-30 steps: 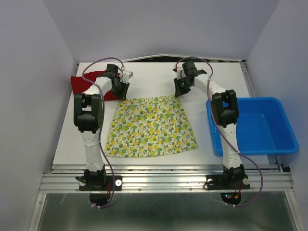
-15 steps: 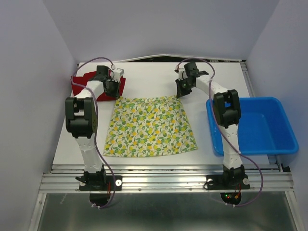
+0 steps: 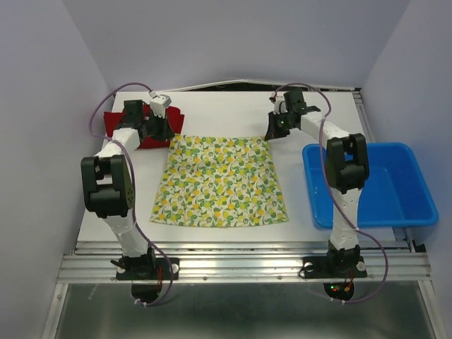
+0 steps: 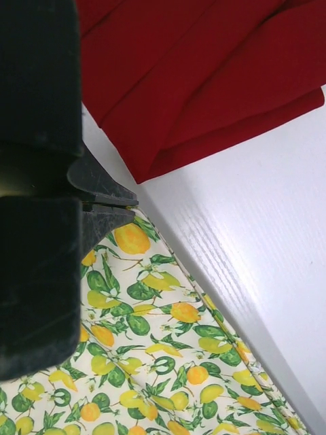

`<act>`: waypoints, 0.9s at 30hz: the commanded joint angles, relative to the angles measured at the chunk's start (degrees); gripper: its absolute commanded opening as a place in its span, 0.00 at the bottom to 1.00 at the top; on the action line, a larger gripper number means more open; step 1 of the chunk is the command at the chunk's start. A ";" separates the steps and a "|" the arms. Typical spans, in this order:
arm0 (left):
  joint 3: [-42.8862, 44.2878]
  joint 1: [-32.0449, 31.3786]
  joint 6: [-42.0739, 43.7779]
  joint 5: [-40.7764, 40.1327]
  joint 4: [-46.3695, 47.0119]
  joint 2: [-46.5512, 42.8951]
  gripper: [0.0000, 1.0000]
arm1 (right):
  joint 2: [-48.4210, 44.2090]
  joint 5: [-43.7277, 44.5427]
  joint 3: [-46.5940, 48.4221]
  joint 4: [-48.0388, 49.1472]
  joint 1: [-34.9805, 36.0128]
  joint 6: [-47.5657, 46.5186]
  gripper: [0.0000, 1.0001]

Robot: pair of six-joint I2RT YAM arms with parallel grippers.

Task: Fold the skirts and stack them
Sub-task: Flatten the skirt out

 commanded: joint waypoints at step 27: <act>40.24 -17.61 6.49 -8.72 -13.07 23.03 0.24 | -26.76 -1.18 -20.85 -22.80 15.04 -24.25 0.01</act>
